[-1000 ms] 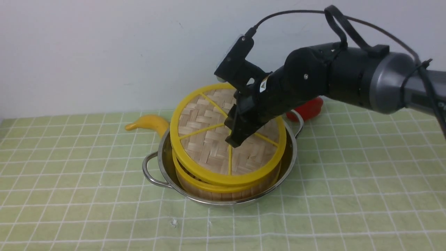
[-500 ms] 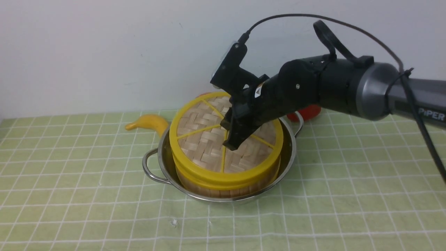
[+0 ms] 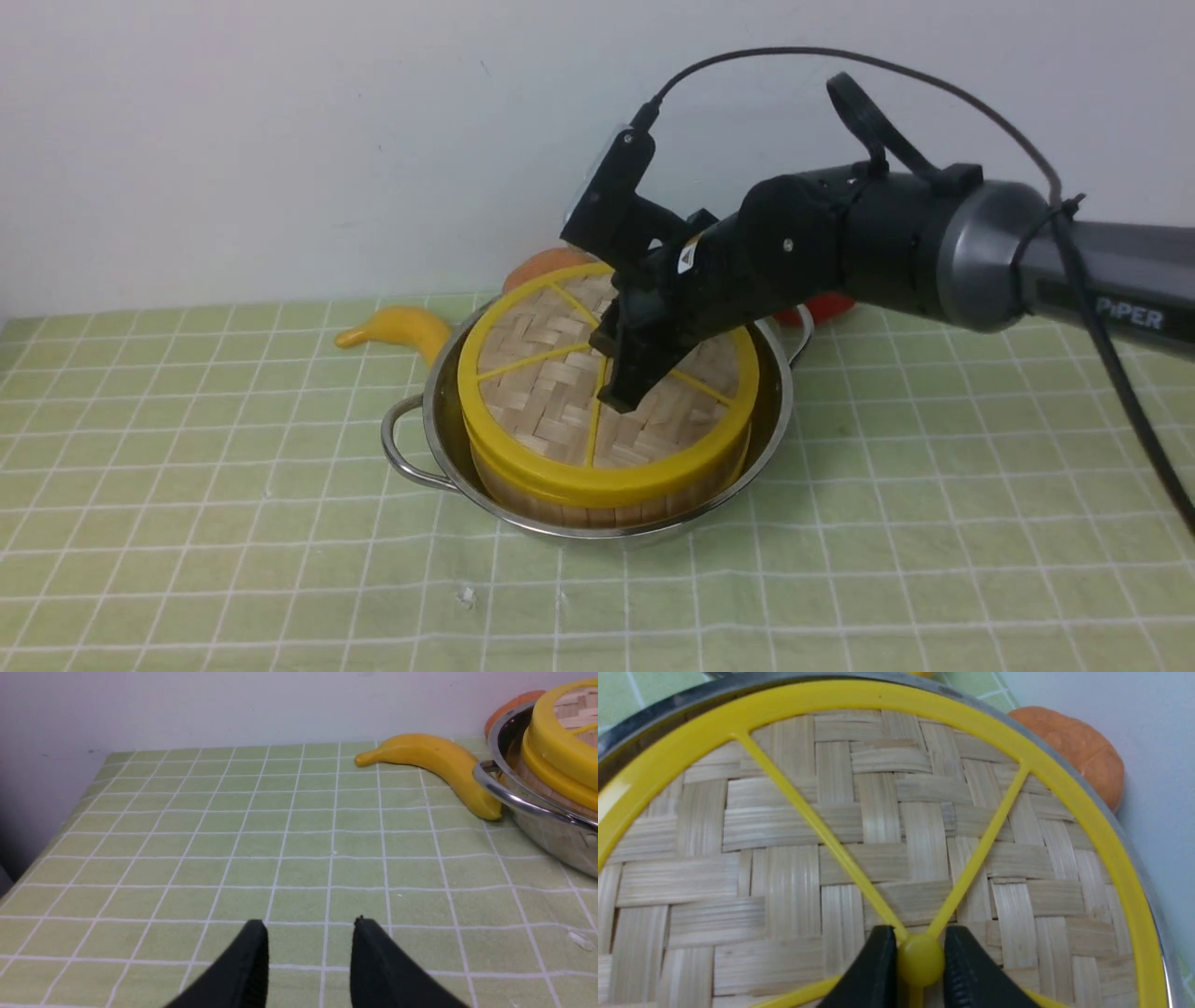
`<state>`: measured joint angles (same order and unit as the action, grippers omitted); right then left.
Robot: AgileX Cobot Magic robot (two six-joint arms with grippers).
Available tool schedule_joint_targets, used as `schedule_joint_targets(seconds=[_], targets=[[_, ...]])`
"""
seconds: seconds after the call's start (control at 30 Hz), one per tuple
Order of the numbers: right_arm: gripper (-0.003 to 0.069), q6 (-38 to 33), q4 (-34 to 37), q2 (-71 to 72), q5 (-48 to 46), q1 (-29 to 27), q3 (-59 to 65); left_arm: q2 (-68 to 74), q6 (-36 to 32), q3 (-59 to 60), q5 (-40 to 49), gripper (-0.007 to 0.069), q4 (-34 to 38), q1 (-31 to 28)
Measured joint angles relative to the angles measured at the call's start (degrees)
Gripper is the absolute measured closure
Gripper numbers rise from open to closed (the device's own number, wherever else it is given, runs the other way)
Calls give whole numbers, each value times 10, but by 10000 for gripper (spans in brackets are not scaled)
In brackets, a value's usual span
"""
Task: Place the steamer in the pot on the green tablecloth, and put the lid on the steamer.
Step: 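Place the bamboo steamer lid onto the steamer basket in the pot with the right gripper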
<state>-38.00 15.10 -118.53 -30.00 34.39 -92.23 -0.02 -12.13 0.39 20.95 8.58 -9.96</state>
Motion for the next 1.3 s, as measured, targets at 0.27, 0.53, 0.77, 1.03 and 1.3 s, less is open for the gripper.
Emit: schedule_joint_targets(seconds=[0.27, 0.53, 0.77, 1.03, 1.3], targets=[[516, -10, 1, -9, 19, 0, -3, 0, 0, 0, 0, 382, 0, 0], [516, -19, 1, -9, 26, 0, -3, 0, 0, 0, 0, 382, 0, 0], [517, -34, 1, -8, 31, 0, -7, 0, 0, 0, 0, 382, 0, 0], [518, -60, 3, -20, 44, 0, -9, 0, 0, 0, 0, 382, 0, 0], [518, -61, 3, -23, 53, 0, -10, 0, 0, 0, 0, 382, 0, 0]])
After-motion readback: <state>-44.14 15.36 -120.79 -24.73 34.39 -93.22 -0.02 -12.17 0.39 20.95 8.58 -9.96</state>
